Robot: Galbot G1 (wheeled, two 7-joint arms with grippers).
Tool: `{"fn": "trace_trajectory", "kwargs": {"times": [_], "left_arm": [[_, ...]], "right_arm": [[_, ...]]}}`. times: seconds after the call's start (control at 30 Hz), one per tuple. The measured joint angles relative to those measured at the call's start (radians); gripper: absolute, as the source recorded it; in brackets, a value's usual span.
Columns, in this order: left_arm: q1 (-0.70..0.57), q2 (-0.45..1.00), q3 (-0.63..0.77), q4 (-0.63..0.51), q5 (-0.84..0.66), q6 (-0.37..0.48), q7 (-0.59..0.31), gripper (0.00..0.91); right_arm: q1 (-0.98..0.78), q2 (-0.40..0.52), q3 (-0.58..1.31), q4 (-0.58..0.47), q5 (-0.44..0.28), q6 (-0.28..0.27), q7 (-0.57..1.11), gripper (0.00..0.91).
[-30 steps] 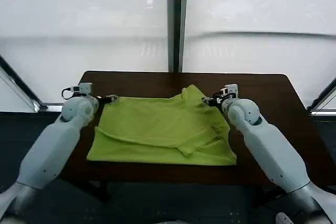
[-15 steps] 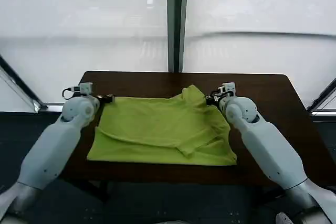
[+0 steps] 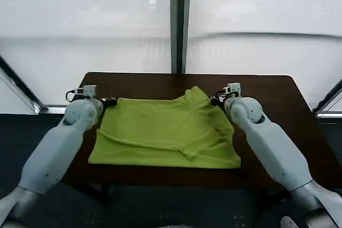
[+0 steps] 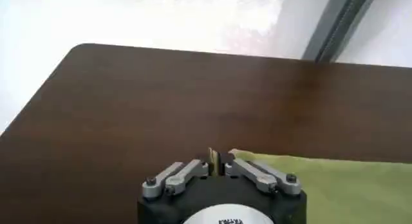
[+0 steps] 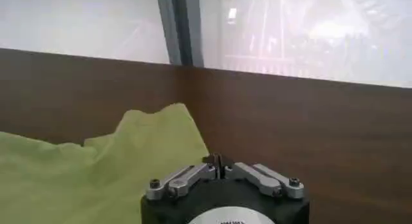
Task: Fold and organize the clothes.
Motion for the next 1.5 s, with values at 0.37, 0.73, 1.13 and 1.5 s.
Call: {"fn": "trace_trajectory", "kwargs": {"times": [0.37,0.73,1.13,1.5], "left_arm": [[0.004,0.000,-0.002,0.001,0.002,-0.008,0.001,0.156],[0.026,0.013,-0.033,-0.034,0.005,-0.039,0.000,0.137],[0.141,0.067,-0.132,-0.207,-0.038,-0.043,-0.005,0.137],[0.353,0.099,-0.263,-0.409,-0.043,-0.071,-0.006,0.137]], "right_arm": [[-0.019,-0.002,0.014,0.028,-0.009,-0.002,-0.031,0.000],[-0.081,-0.045,0.063,0.120,-0.019,0.143,-0.067,0.000],[-0.223,-0.098,0.164,0.264,-0.023,0.213,-0.078,0.000],[-0.453,-0.179,0.290,0.486,-0.053,0.188,-0.089,0.000]]}}
